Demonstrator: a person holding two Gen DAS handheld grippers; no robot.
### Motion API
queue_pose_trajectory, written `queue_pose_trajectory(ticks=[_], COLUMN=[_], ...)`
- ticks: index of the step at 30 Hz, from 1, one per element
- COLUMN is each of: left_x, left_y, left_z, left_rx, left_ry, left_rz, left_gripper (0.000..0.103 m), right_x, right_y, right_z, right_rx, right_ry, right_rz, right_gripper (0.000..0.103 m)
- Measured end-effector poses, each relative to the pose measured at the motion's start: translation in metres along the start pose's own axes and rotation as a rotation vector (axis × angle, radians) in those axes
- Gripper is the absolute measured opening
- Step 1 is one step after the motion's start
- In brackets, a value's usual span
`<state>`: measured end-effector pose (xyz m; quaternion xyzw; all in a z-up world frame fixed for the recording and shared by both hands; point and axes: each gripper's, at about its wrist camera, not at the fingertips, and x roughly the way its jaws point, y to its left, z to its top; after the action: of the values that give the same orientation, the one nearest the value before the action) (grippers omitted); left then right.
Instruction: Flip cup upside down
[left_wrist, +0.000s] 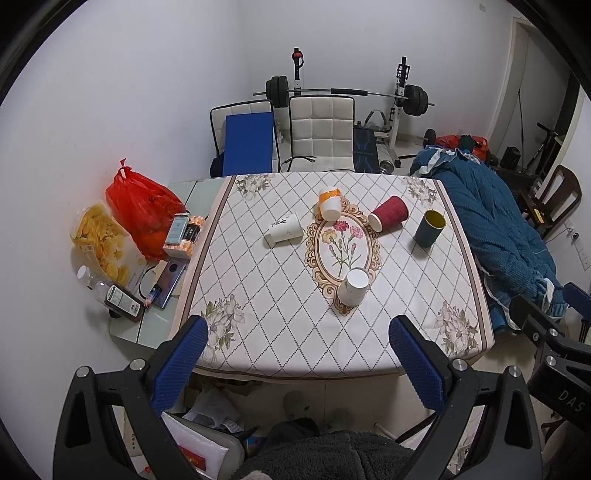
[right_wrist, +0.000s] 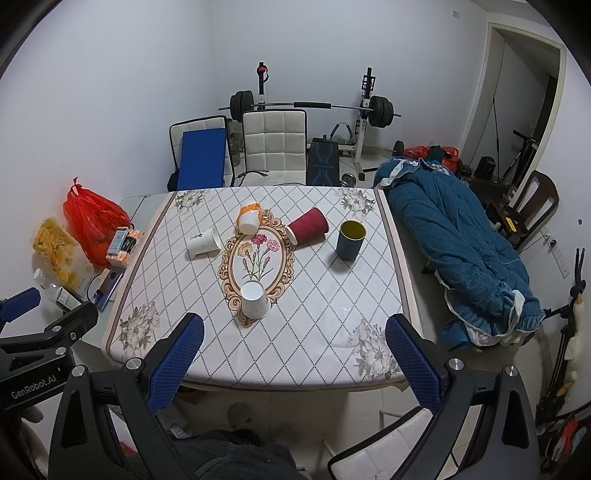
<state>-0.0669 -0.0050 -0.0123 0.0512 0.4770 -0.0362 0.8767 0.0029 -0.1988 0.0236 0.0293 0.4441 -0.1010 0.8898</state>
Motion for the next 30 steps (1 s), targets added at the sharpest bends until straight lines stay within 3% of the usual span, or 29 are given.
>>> queue_pose_trajectory(ticks=[30], left_x=[-0.0031], left_y=[-0.0051], left_z=[0.0036], left_rx=[0.006], left_ry=[-0.004], left_rz=[-0.006], left_gripper=[0.101], right_x=[-0.0008], right_y=[0.006], right_z=[0.0043], right_rx=[-0.006], right_ry=[-0.005], right_rz=[-0.001], right_gripper=[0.101])
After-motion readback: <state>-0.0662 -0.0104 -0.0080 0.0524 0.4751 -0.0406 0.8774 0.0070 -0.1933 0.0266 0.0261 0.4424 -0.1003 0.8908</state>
